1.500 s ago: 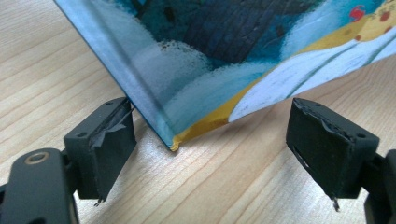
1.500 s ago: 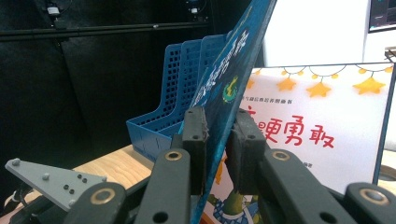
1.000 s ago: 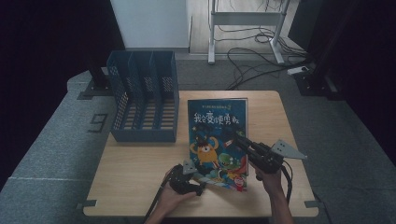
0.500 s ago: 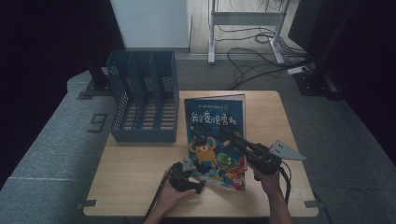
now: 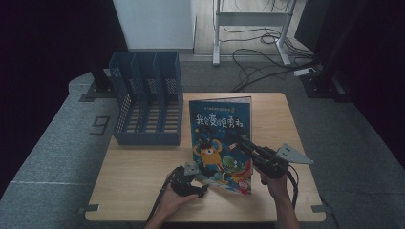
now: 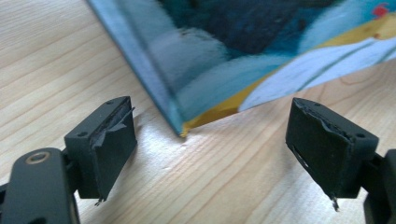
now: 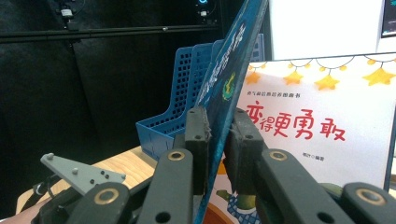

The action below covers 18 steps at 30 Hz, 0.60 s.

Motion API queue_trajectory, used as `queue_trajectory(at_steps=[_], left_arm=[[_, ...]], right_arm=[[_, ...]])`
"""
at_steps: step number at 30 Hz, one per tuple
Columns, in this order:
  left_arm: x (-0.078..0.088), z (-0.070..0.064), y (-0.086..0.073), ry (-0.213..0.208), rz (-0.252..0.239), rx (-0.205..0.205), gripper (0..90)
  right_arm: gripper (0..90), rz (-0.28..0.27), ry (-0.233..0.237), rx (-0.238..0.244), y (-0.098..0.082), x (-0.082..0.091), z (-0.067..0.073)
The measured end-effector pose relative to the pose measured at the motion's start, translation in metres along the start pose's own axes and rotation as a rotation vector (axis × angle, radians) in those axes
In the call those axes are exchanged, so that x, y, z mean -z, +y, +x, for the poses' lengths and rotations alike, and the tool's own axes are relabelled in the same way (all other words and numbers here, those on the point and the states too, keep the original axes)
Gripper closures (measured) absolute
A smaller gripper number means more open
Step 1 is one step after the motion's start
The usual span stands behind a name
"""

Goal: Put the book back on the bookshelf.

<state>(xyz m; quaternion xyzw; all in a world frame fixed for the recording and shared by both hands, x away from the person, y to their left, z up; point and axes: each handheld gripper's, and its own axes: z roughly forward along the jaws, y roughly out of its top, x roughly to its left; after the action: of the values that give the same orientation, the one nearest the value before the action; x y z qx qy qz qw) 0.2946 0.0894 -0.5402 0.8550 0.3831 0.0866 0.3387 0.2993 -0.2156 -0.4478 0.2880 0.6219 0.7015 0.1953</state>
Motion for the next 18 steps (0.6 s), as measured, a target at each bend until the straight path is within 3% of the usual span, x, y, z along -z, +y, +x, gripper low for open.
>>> queue_trajectory(at_steps=[3, 6, 18], left_arm=[[-0.0031, -0.004, 0.0012, 0.018, -0.004, -0.013, 16.0], [-0.0039, -0.0036, 0.0015, 0.038, -0.012, 0.005, 17.6], [-0.007, 0.0017, 0.009, 0.028, 0.014, 0.01, 14.9]], right_arm=[[79.1, 0.0, 0.002, -0.002, 0.0001, 0.0001, -0.0002], [79.1, 0.001, 0.005, -0.003, 0.0002, 0.0002, -0.0002], [79.0, 0.001, 0.016, 0.012, 0.0023, -0.0031, -0.0023]])
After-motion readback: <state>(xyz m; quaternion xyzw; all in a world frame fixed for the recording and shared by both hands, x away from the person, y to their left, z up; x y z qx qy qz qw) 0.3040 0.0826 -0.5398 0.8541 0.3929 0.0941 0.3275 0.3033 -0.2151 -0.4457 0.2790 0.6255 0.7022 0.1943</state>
